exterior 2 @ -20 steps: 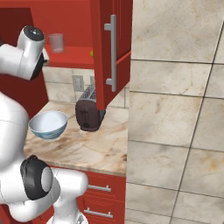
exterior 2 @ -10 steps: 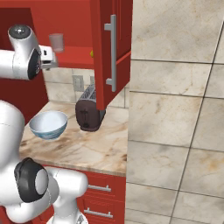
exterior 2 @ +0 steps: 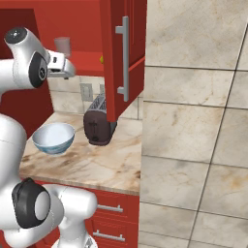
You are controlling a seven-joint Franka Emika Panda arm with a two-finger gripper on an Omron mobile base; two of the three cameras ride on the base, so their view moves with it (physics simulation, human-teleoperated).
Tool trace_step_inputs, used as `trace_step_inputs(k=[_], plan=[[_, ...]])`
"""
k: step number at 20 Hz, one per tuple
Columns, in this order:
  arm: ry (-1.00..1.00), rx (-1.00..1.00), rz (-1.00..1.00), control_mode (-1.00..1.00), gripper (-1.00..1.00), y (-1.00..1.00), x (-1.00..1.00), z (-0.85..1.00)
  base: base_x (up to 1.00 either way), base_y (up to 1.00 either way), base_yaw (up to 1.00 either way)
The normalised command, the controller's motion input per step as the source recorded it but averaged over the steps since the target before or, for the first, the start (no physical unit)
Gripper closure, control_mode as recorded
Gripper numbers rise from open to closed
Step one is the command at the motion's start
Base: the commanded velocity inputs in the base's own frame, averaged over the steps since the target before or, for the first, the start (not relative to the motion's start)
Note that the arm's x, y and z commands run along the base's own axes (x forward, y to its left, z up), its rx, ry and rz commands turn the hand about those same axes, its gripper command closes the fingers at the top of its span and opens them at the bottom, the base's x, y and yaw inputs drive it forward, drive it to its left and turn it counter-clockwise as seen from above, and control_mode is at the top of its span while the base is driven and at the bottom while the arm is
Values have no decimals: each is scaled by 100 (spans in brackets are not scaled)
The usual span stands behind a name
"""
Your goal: Open the cabinet. Pick the mango and apple from the cabinet and place them into the bowl. Then close the cabinet.
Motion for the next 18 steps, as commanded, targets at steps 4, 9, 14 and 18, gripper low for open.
trace_step_inputs(k=[4,9,14,18], plan=[[0,0,-23,-100,-100,-41,6,0,0,0,0],[-8,0,-9,-100,-100,-8,9,0,0,0,0],[-9,0,-1,-100,-100,-6,11,0,0,0,0],[-3,0,-1,-100,-100,-25,12,0,0,0,0]])
